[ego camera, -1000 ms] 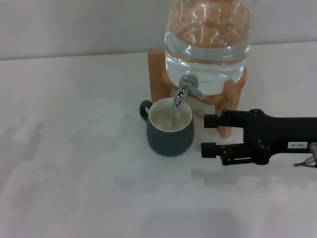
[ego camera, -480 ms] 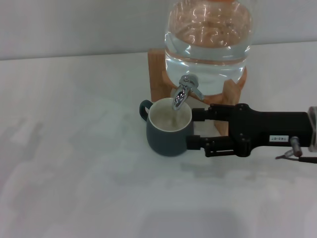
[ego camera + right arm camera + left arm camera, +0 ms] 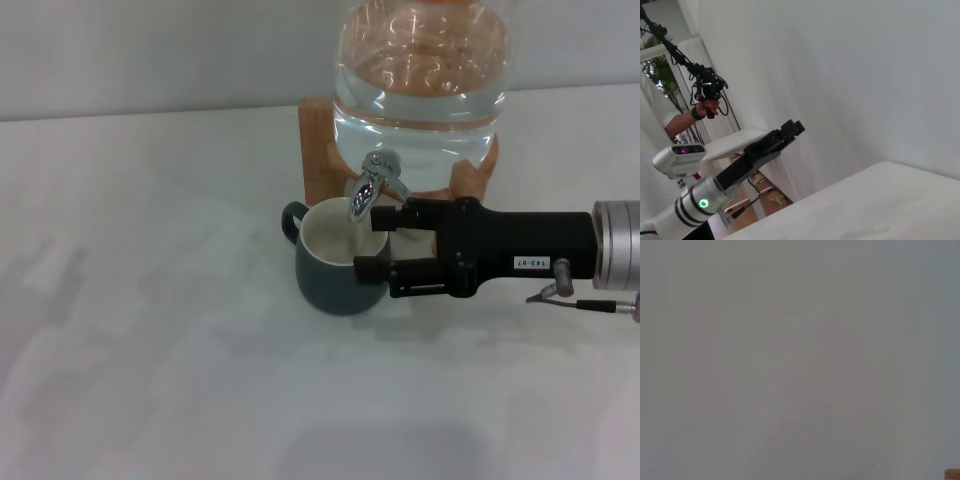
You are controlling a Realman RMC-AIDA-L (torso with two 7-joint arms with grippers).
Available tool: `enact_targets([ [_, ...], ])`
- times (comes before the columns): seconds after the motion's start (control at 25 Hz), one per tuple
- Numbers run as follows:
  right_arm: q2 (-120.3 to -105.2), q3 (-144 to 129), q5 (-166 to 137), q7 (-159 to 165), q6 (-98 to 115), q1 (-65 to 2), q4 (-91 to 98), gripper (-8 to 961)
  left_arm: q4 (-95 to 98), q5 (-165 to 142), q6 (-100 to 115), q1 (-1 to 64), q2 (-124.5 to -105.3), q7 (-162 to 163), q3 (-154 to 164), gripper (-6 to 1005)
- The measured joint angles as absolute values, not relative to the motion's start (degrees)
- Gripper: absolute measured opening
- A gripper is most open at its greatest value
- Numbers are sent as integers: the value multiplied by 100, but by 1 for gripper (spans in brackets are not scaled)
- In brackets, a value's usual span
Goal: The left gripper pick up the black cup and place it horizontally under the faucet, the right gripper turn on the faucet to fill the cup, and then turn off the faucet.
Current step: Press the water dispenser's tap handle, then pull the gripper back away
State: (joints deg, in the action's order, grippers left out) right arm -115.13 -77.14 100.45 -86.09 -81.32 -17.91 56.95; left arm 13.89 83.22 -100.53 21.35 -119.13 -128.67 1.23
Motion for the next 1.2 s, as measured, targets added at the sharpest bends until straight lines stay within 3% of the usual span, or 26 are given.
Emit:
enact_targets([
  [1.2, -11471, -7362, 9966, -8605, -8153, -1812, 5775, 841, 1389, 8305, -10045, 2162, -11900, -12863, 132, 472],
])
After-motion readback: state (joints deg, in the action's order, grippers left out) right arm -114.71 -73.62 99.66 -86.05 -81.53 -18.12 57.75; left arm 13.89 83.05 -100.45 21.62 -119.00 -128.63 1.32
